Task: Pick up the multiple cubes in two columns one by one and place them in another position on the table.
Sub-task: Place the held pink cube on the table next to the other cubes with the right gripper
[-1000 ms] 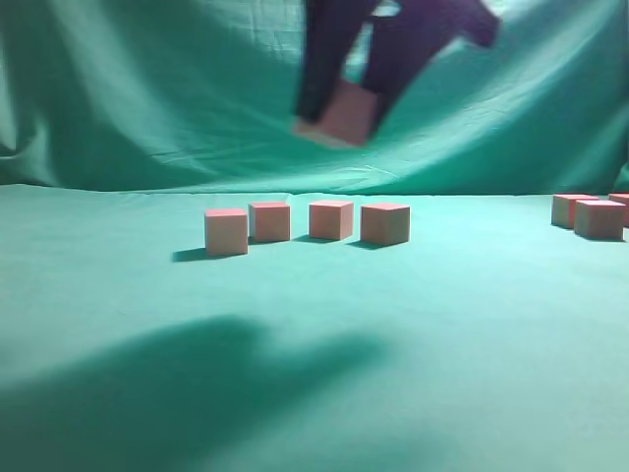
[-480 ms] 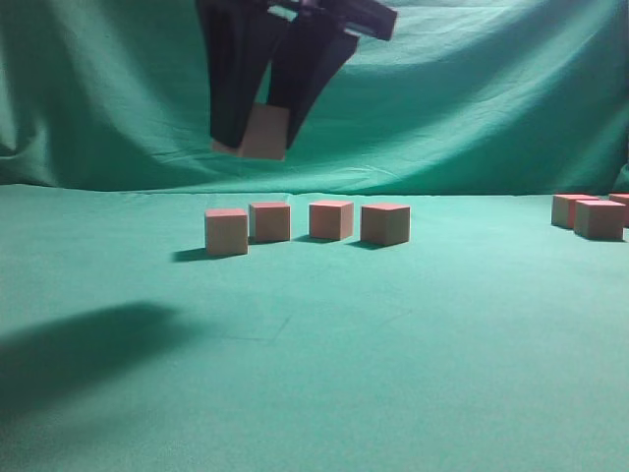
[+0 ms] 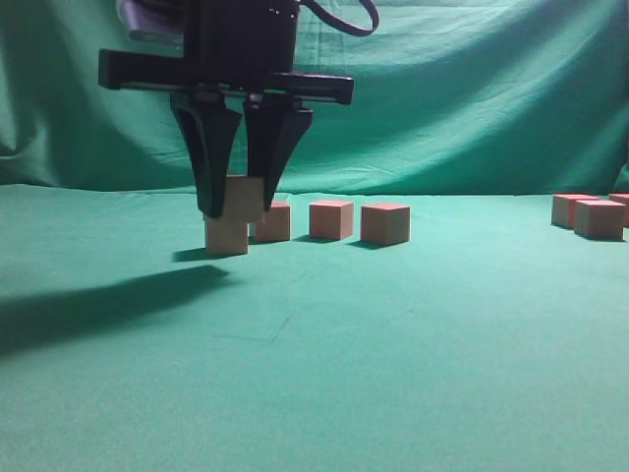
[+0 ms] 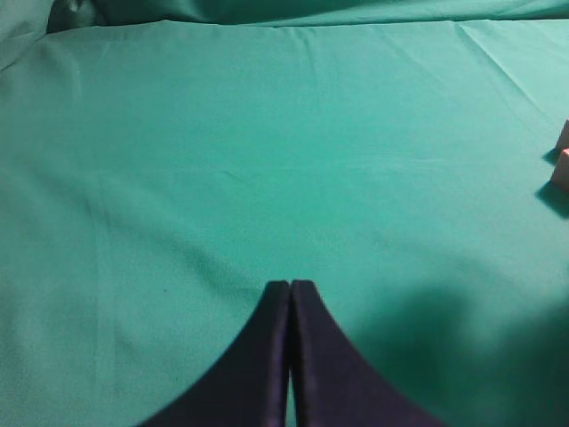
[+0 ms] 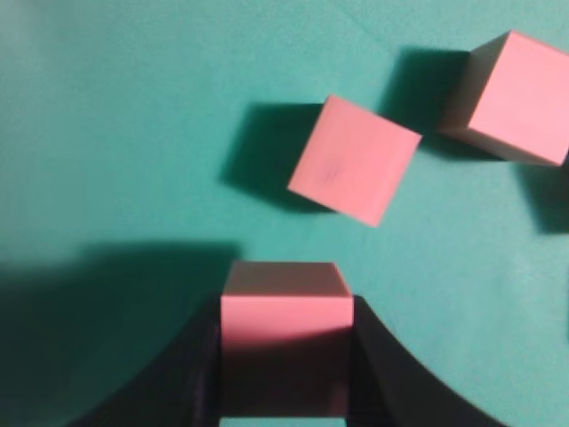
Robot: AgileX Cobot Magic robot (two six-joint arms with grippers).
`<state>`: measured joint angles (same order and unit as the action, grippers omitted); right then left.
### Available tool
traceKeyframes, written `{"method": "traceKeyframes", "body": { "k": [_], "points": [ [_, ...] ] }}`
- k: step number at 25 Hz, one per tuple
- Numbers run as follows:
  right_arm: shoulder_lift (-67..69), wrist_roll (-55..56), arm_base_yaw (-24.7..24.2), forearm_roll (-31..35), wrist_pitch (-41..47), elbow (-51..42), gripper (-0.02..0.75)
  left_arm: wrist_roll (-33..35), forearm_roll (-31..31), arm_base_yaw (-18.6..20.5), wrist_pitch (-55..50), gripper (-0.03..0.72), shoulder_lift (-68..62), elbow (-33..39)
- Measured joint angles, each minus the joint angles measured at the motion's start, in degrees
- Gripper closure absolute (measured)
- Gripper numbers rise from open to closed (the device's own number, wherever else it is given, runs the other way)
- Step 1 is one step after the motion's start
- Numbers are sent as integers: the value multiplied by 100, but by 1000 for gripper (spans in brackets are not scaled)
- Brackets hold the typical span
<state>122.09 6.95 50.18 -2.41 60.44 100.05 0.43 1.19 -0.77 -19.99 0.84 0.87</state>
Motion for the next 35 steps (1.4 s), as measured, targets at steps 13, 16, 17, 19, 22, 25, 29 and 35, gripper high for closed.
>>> {"method": "traceKeyframes", "body": {
  "k": [13,16,17,19,22,25,29,35],
  "points": [
    [371,476,-32,-306,130,128,474,0,0,0,0,688,0,0],
    [432,486,-41,-316,52,138,474,0,0,0,0,688,0,0],
    [441,486,-46,-316,41,138,474,0,0,0,0,688,0,0],
    [456,488,-46,-316,32,138,474,0,0,0,0,688,0,0],
    [469,498,-46,-259,18,138,474,0,0,0,0,688,0,0],
    [469,498,-46,-247,18,138,474,0,0,0,0,688,0,0],
    [473,498,-55,-235,18,138,474,0,0,0,0,688,0,0],
    [496,436,-55,-113,92,138,220,0,0,0,0,688,0,0]
  ]
}}
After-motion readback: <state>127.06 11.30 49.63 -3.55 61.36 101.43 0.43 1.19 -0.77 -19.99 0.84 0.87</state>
